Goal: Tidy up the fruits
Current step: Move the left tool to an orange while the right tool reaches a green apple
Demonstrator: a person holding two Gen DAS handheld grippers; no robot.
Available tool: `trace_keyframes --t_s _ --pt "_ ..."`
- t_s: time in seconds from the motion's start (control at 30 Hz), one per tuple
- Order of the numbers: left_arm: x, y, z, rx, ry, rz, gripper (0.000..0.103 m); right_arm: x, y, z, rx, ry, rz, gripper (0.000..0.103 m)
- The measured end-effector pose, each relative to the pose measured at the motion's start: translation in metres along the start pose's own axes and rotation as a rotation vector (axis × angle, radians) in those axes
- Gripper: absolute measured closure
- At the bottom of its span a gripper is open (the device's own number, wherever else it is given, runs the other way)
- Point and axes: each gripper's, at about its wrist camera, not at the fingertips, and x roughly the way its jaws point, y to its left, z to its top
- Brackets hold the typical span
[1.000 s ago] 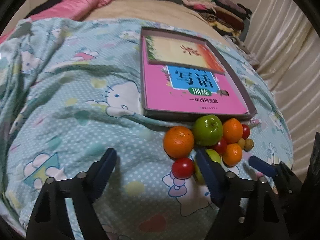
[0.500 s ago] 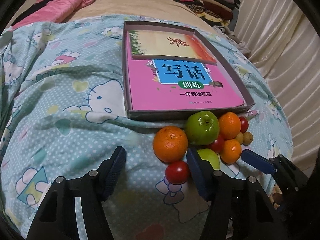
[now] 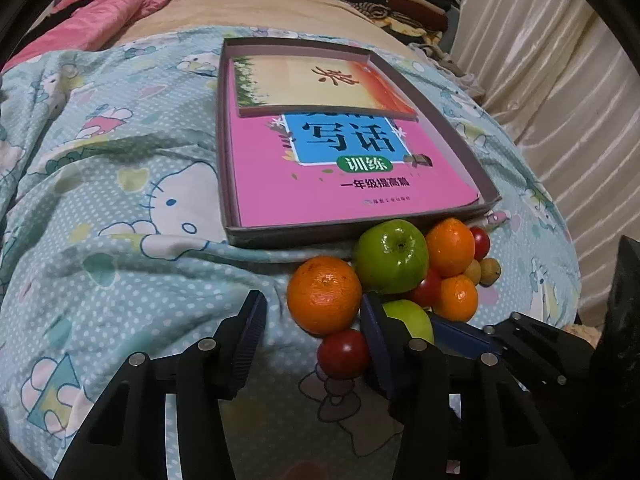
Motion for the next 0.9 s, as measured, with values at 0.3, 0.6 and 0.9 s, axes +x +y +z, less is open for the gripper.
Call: trace_keyframes --t_s 0.3,0.6,0.9 --pt "0.011 0.001 0.003 0.015 0.024 0.005 0.063 0.017 0.005 0.003 -0.019 -0.002 -0.005 0.058" --pt "0.009 0.007 0.004 0.005 0.016 -0.040 0.063 0.014 -0.004 0.003 -0.012 -0.022 0.056 0.058" --pt "0.000 0.014 0.001 0.000 0.000 -0.048 0.064 -0.005 -0.015 -0.004 0.029 -0.039 0.076 0.058"
